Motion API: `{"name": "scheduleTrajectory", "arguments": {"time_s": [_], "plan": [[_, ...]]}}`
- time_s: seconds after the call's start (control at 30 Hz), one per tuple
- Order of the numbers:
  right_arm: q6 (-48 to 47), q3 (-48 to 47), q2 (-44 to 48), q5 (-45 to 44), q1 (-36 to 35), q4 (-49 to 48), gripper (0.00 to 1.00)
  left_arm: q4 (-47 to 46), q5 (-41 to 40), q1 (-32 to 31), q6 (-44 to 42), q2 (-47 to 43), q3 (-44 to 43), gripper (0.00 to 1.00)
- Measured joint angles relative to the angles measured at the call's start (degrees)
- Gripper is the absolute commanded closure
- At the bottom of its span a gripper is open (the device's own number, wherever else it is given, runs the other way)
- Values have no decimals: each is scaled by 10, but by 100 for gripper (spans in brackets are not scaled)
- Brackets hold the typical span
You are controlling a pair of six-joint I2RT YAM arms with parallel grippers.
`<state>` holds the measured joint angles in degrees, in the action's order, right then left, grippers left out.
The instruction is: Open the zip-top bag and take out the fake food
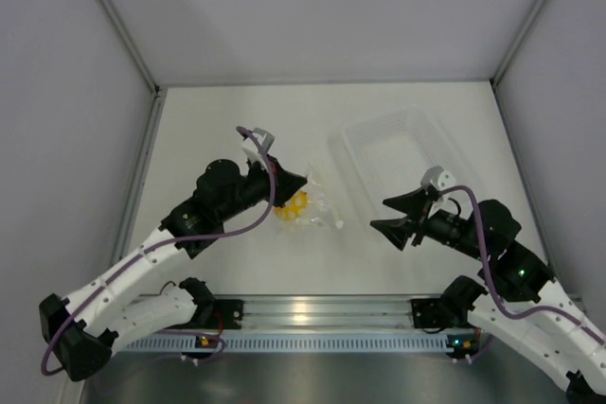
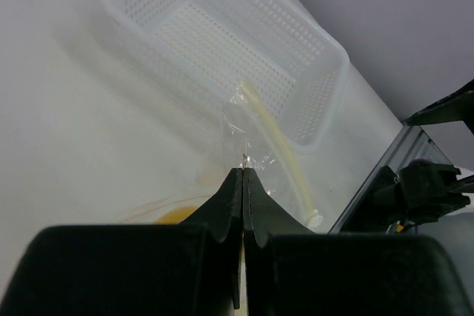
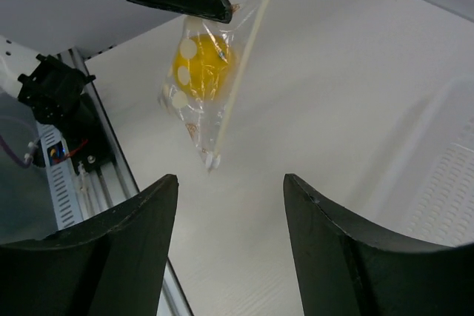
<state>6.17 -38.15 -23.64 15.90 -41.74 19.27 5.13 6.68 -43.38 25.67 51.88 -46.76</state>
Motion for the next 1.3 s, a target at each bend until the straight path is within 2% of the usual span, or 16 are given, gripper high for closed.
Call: {"name": "scheduleTrajectory", "arguments": {"time_s": [0.13,0.27,0.37,0.67,0.77,0.8,0.87,0.9,0.97,1.1,1.17,1.2,1.27,1.3], "plan": [[19,10,-30,44,0,-49,42,0,67,20,8,0,0,100],[79,5,-122,91,-1,-115,45,0,104,20,17,0,0,100],[122,5,-180,91,-1,-146,45,-7,127,20,25,2,0,100],[228,-11,-274,99,-1,-232,49,-37,164,20,44,3,0,100],[255,-11,-294,110,-4,-258,57,-39,164,20,44,3,0,100],[262,-11,-297,111,-6,-265,68,-40,164,20,44,3,0,100],[276,-11,-306,114,-13,-278,83,-40,164,20,44,3,0,100],[283,-11,-311,117,-17,-283,96,-40,164,20,43,3,0,100],[299,-12,-325,123,-22,-295,100,-40,159,20,39,3,0,100],[342,-12,-350,113,-26,-316,100,-36,129,20,15,9,-2,100],[377,-12,-353,91,-27,-325,100,-33,109,21,-3,21,-7,69],[393,-9,-354,77,-28,-334,100,-32,98,21,-12,26,-10,41],[437,-2,-355,38,-28,-350,100,-28,76,21,-28,35,-17,19],[464,5,-355,13,-28,-365,100,-25,68,21,-36,35,-17,3]]}}
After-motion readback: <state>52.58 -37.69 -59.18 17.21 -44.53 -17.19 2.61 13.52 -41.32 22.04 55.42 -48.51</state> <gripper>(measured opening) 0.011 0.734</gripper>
